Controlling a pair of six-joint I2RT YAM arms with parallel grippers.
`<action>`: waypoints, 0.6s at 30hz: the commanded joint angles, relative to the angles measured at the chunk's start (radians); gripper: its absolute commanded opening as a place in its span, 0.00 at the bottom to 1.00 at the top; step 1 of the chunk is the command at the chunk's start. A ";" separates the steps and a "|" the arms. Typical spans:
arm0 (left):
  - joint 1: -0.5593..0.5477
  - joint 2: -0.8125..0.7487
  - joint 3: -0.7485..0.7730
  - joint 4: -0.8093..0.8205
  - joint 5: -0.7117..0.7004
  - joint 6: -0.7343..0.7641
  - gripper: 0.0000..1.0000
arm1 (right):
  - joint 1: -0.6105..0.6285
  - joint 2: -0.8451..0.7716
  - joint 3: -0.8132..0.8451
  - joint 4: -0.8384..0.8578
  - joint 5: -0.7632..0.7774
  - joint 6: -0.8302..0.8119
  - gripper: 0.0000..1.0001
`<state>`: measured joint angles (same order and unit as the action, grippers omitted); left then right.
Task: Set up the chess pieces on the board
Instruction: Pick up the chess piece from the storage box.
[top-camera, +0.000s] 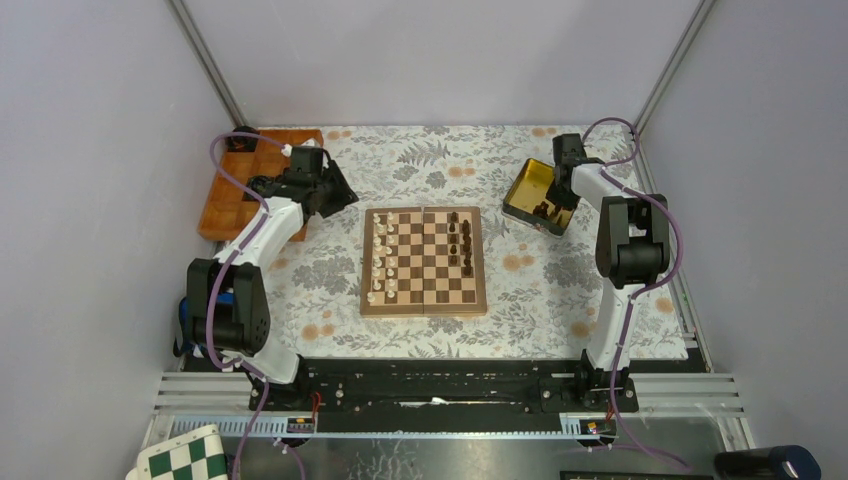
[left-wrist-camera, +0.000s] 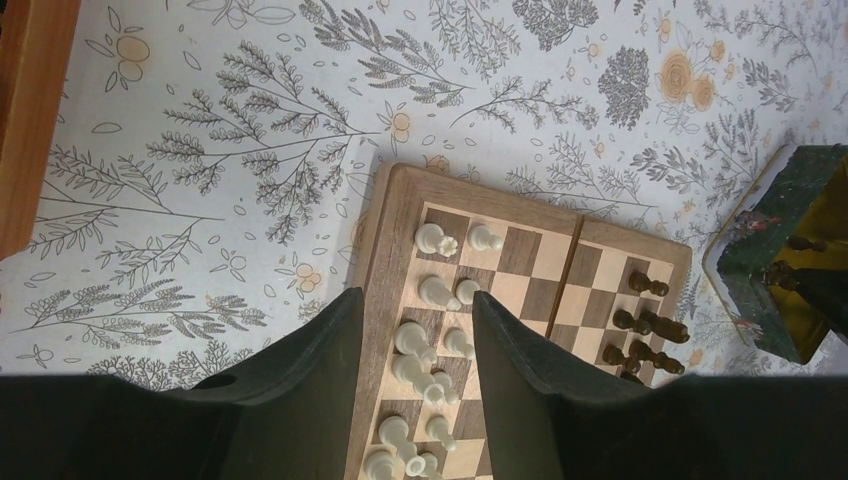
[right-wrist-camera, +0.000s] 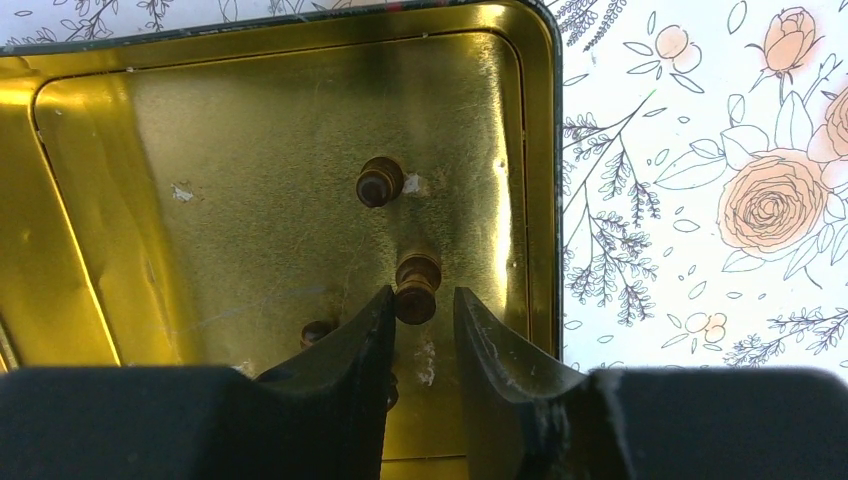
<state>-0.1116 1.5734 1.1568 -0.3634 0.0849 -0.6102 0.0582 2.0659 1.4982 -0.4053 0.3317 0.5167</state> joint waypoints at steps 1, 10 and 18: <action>-0.005 0.009 0.032 -0.009 -0.022 0.025 0.51 | -0.006 0.010 0.027 0.014 0.030 -0.009 0.33; -0.004 0.016 0.031 -0.009 -0.022 0.024 0.50 | -0.007 0.004 0.026 0.013 0.045 -0.018 0.32; -0.005 0.013 0.030 -0.009 -0.022 0.026 0.50 | -0.007 -0.003 0.030 0.011 0.041 -0.021 0.41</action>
<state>-0.1116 1.5810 1.1625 -0.3656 0.0841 -0.6083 0.0578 2.0659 1.4982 -0.4053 0.3328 0.5060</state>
